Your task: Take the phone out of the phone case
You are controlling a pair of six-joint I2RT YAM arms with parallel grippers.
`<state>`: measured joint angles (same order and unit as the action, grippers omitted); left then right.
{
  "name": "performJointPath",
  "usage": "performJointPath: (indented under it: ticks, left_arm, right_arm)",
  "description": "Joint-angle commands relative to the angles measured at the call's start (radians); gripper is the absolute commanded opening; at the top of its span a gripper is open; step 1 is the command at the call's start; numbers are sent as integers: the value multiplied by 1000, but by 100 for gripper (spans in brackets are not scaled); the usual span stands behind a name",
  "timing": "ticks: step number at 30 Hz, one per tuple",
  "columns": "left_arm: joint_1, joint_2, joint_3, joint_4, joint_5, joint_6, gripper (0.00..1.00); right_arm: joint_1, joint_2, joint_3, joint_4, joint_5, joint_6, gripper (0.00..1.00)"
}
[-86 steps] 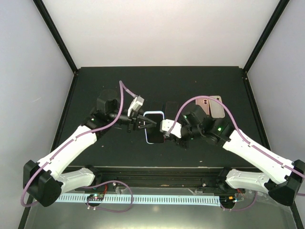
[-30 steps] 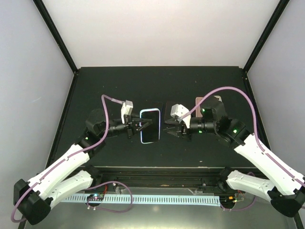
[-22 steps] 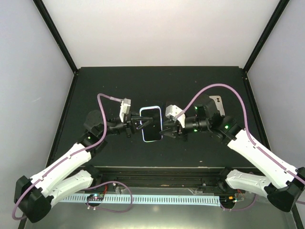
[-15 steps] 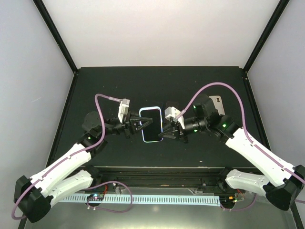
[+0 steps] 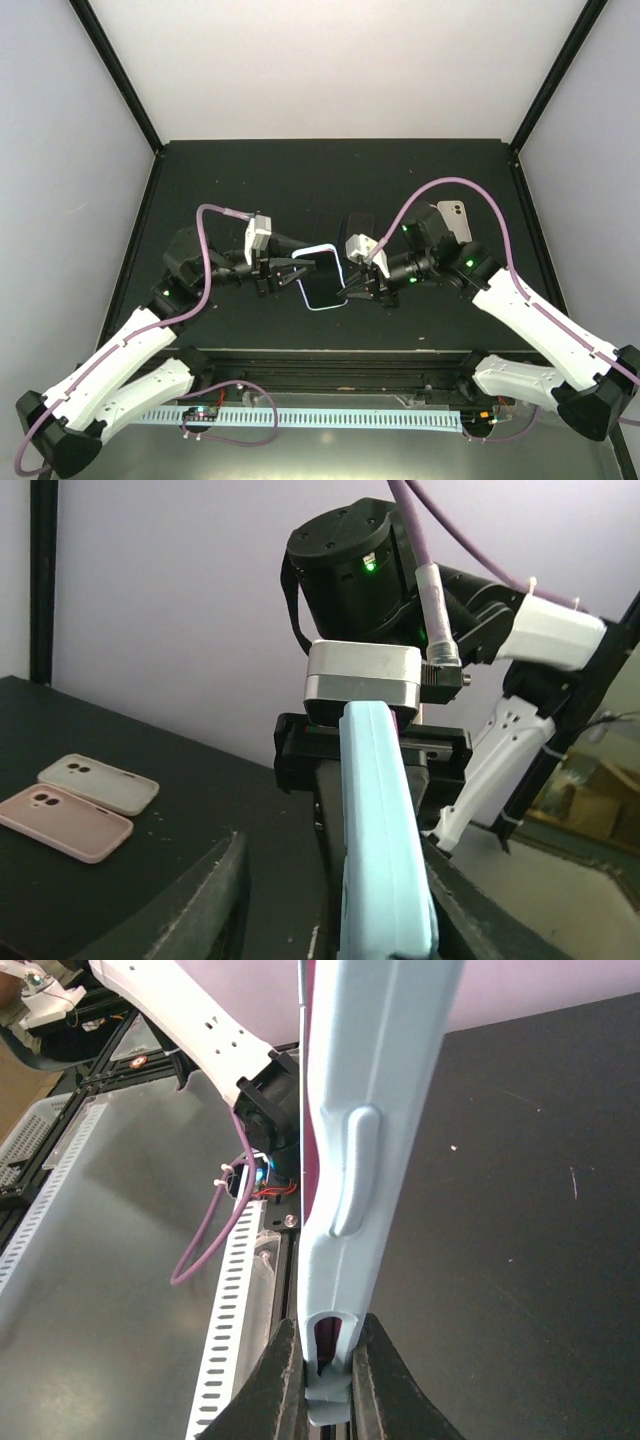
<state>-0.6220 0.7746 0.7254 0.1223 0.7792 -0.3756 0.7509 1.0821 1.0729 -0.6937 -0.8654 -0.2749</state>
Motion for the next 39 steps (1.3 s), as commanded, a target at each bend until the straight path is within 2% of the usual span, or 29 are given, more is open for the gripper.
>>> performJointPath:
  ticks: [1,4,8,15,18,20,23,25,30,34,39]
  left_arm:
    - [2,23,75,-193,27,133,39]
    - [3,46,88,-214,63,151,33]
    - [3,56,100,-265,76,191,38]
    - [2,50,115,-334,104,245,12]
    - [3,49,124,-359,105,254,6]
    - [4,40,123,-356,103,248,5]
    - [6,29,123,-348,83,226,2]
    - [11,26,119,-333,93,205,2]
    - [16,30,82,-224,179,108,1]
    - [19,41,55,-122,229,45,2]
    - [18,56,51,-78,257,23,2]
  right_arm:
    - [3,10,34,18,-37,-27,1]
    - [3,28,44,10,-42,-25,1]
    - [4,44,55,4,-45,-14,1]
    - [4,47,53,18,-36,-1,1]
    - [3,48,55,17,-30,-4,1]
    - [4,47,58,-1,-30,-40,11]
    - [4,35,47,-64,-42,-180,35]
    - [3,28,33,-116,-23,-269,41]
    - [5,12,-22,-110,45,-317,41]
    - [4,19,-36,-100,42,-316,40]
    - [6,21,-37,-112,39,-343,35]
